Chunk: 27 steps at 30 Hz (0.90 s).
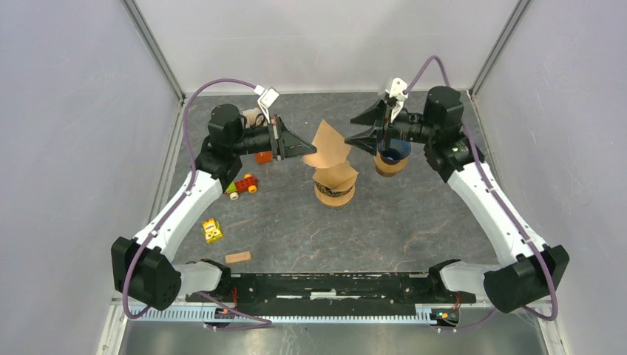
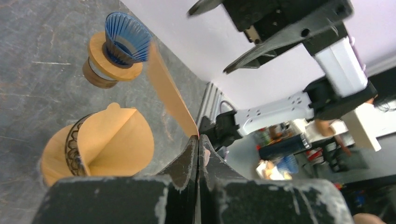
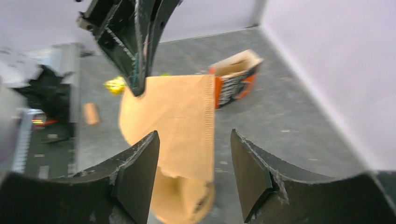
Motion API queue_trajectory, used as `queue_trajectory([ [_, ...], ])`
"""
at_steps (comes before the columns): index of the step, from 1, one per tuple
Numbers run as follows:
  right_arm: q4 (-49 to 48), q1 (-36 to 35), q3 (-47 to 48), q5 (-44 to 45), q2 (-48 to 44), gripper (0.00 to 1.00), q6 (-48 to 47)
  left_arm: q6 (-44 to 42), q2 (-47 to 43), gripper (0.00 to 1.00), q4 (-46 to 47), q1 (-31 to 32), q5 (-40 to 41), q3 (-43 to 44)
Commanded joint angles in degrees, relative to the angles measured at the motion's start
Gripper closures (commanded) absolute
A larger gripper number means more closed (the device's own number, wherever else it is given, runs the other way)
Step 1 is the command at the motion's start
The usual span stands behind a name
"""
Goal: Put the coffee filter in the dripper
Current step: Pick up the coffee filter from the coffee filter holder.
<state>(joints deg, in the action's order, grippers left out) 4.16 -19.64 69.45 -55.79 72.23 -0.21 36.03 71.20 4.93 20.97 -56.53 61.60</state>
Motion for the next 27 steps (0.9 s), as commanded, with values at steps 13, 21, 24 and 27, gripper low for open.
queue_trajectory([
  [13, 23.2, -10.5, 2.9, 27.5, -8.8, 0.14, -40.6, 49.5, 5.9, 0.98, 21.2, -0.3, 7.7, -0.8],
  [21, 22.2, -14.7, 1.4, 33.5, -8.1, 0.13, -41.8, 51.3, 5.8, 0.98, 20.9, -0.2, 8.7, -0.6],
  [24, 21.5, -16.3, 2.7, 35.8, -6.4, 0.16, -41.6, 51.9, 5.8, 0.98, 20.7, -0.2, 8.6, -1.1],
  [27, 21.0, -17.7, 4.3, 38.1, -4.3, 0.23, -41.6, 52.3, 5.6, 0.98, 20.7, -0.3, 8.6, -1.6],
])
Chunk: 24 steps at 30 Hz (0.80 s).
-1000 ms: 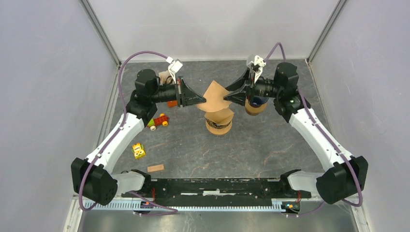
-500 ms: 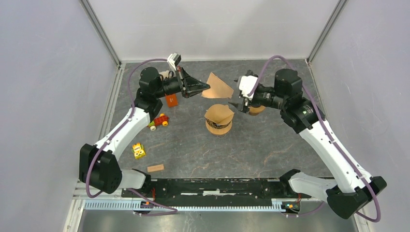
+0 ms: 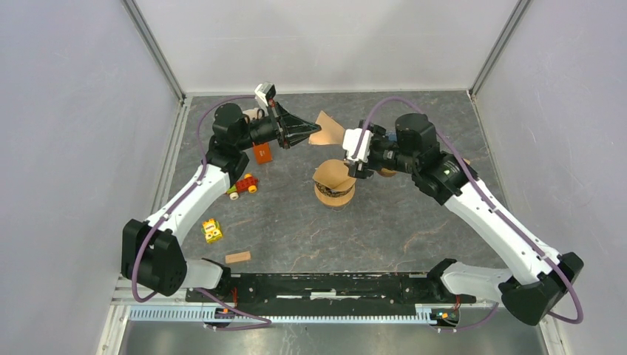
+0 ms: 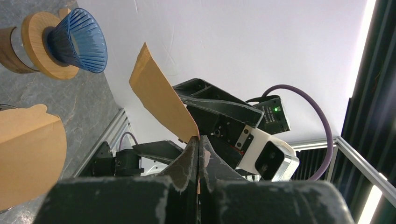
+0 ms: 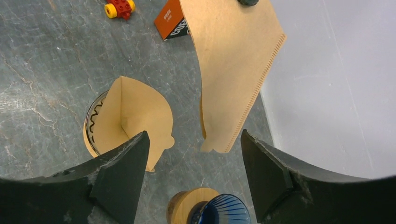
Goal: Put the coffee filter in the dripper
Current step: Pick up the coffee filter from the coffee filter holder.
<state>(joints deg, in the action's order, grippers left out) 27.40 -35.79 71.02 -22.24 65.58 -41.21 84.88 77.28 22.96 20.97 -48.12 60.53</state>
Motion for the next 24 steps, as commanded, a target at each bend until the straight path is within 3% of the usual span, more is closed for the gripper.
queue_trajectory([
  [1, -2.5, -2.0, 3.2, 5.2, 3.0, 0.25, -0.5, 3.4, -0.7, 0.98, 2.8, -0.3, 0.2, -0.9],
  [23, -6.3, -4.9, 4.0, 13.9, 4.8, 1.00, 1.5, 4.4, -0.5, 0.98, 3.0, -0.4, 0.9, -3.3],
  [24, -6.3, -4.8, 3.7, 14.1, 4.7, 1.00, 1.5, 4.4, -0.5, 0.98, 3.1, -0.5, 1.0, -3.3],
])
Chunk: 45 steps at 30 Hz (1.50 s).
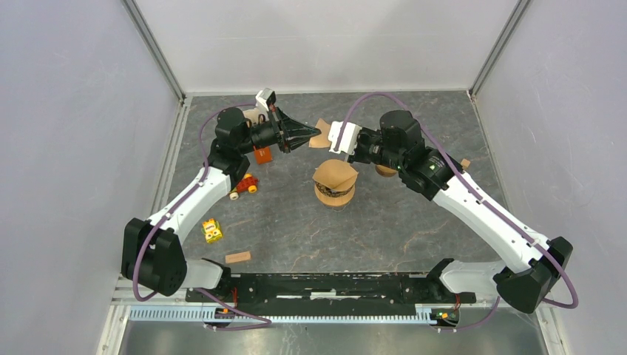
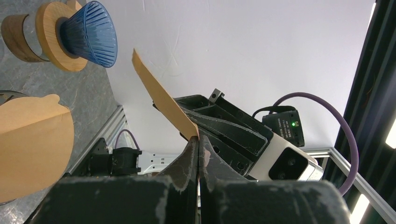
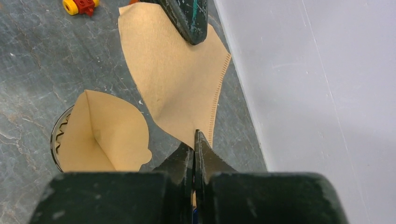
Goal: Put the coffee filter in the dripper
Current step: Pick up the coffee filter from the coffee filter holder.
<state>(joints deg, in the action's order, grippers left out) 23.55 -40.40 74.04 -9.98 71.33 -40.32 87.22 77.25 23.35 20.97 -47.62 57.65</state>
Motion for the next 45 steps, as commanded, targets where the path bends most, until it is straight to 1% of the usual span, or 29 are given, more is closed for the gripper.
queue_trajectory([
  [1, -2.4, -0.2, 0.6, 2.0, -1.2, 1.00, 0.5, 2.0, -0.5, 0.98, 2.8, -0.6, 0.5, -0.4],
  [2, -2.4, -0.2, 0.3, 2.1, -1.3, 1.00, 0.5, 1.9, -0.6, 0.96, 3.2, -0.9, 0.5, -0.4],
  [3, -2.3, -0.3, 0.0, 2.4, -1.6, 1.00, 0.5, 1.2, -0.7, 0.91, 3.8, -1.3, 0.5, -0.3],
  [5, -2.3, -0.2, -1.2, 2.8, -2.3, 1.00, 0.5, -1.9, -1.3, 0.75, 3.7, -2.3, 0.1, 0.8],
  [6, -2.2, -0.1, -1.6, 2.9, -2.6, 1.00, 0.7, -4.6, -1.6, 0.65, 2.7, -2.9, 0.1, 1.4],
  [7, -2.2, 0.0, -2.1, 2.7, -3.2, 1.00, 1.0, -7.3, -2.2, 0.58, 1.3, -3.5, 0.0, 2.3],
  [9, -1.9, 0.5, -2.6, 1.1, -4.1, 1.00, 2.0, -14.8, -3.4, 0.44, -2.5, -4.7, -0.2, 4.1],
  [10, -1.6, 0.9, -2.8, -0.1, -4.5, 1.00, 2.3, -18.5, -4.0, 0.32, -4.2, -5.3, -0.4, 5.0],
  [12, -0.7, 1.7, -3.1, -3.6, -5.2, 1.00, 3.6, -25.6, -5.0, 0.15, -6.7, -6.6, -1.6, 6.4],
  [13, -0.6, 2.3, -3.2, -6.0, -5.3, 1.00, 4.7, -29.1, -5.5, 0.11, -6.8, -7.0, -2.5, 6.7],
  [15, -0.4, 3.6, -3.0, -11.4, -5.7, 1.00, 7.1, -37.1, -7.0, 0.07, -7.1, -7.4, -4.6, 7.2],
  [18, -1.0, 5.5, -3.0, -20.6, -5.7, 1.00, 12.0, -51.1, -8.6, 0.07, -10.9, -7.6, -9.8, 8.9],
  [19, -1.6, 6.2, -3.3, -23.8, -5.5, 1.00, 13.6, -55.2, -8.9, 0.08, -11.5, -7.6, -12.6, 9.1],
  [22, -4.2, 7.5, -4.8, -31.4, -4.8, 1.00, 18.8, -68.9, -9.8, 0.12, -18.3, -7.6, -17.3, 8.9],
  [25, -7.2, 7.9, -6.0, -36.7, -4.0, 1.00, 23.0, -75.7, -10.2, 0.15, -20.0, -7.6, -20.1, 7.4],
  [30, -11.9, 8.4, -7.3, -42.7, -2.7, 1.00, 28.9, -80.5, -10.0, 0.19, -20.0, -6.6, -21.6, 6.4],
  [39, -16.6, 9.4, -8.0, -45.2, -1.4, 1.00, 34.7, -82.8, -9.5, 0.21, -19.9, -3.2, -23.9, 4.8],
  [41, -17.6, 9.4, -8.3, -45.8, -1.0, 1.00, 35.8, -83.4, -9.1, 0.27, -19.9, -2.2, -23.3, 4.6],
  [43, -18.2, 9.4, -8.4, -46.2, -0.6, 1.00, 36.4, -83.9, -8.7, 0.36, -19.9, -1.0, -22.5, 4.7],
  [45, -19.1, 9.4, -8.5, -46.8, -0.3, 1.00, 37.3, -83.8, -8.0, 0.49, -20.0, 0.2, -21.8, 5.3],
])
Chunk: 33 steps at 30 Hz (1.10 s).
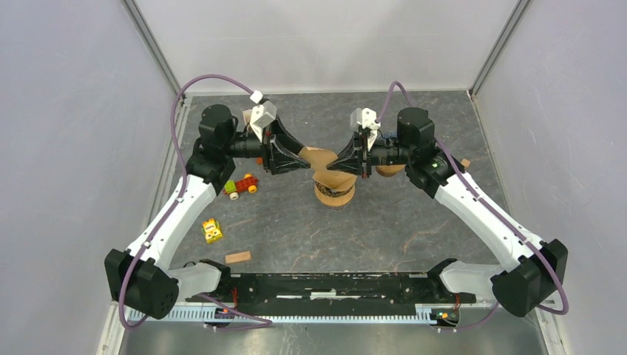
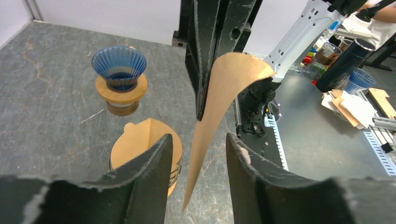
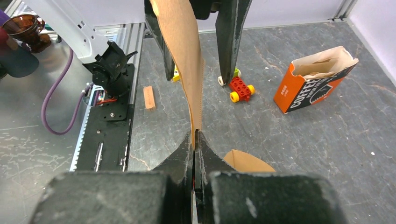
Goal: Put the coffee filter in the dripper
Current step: Pick up the coffee filter from the coffee filter holder.
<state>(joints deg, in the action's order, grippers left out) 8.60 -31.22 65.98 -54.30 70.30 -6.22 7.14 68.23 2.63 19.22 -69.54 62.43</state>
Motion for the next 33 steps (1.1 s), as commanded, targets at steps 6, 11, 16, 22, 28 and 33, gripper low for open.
queue_trajectory([
  [6, -4.6, 0.8, -1.0, -2.7, 0.6, 0.94, 3.5, -1.9, 2.5, 0.98, 0.6, 4.1, 0.9, 2.1],
  [11, 0.0, 4.5, -1.1, -4.6, -1.5, 0.57, -0.9, -2.6, 1.7, 0.98, -1.1, 3.5, -1.1, 2.1],
  [16, 10.9, 6.1, -0.1, -5.1, -4.0, 0.43, -11.5, -2.2, 1.1, 0.98, -1.1, 2.9, -3.1, 1.8],
  [22, 9.3, 6.1, -2.1, -5.2, -6.1, 0.46, -10.4, 2.1, 0.5, 0.98, 5.2, 3.1, -5.0, -1.5],
  [28, 5.5, 6.1, -2.6, -7.8, -4.7, 0.58, -6.5, 16.9, 0.3, 0.98, 24.6, 3.2, -6.0, -7.1],
  [33, 3.5, 6.1, -2.5, -7.9, -4.2, 0.63, -4.4, 7.1, -0.3, 0.98, 6.5, 3.8, -1.0, -3.2],
])
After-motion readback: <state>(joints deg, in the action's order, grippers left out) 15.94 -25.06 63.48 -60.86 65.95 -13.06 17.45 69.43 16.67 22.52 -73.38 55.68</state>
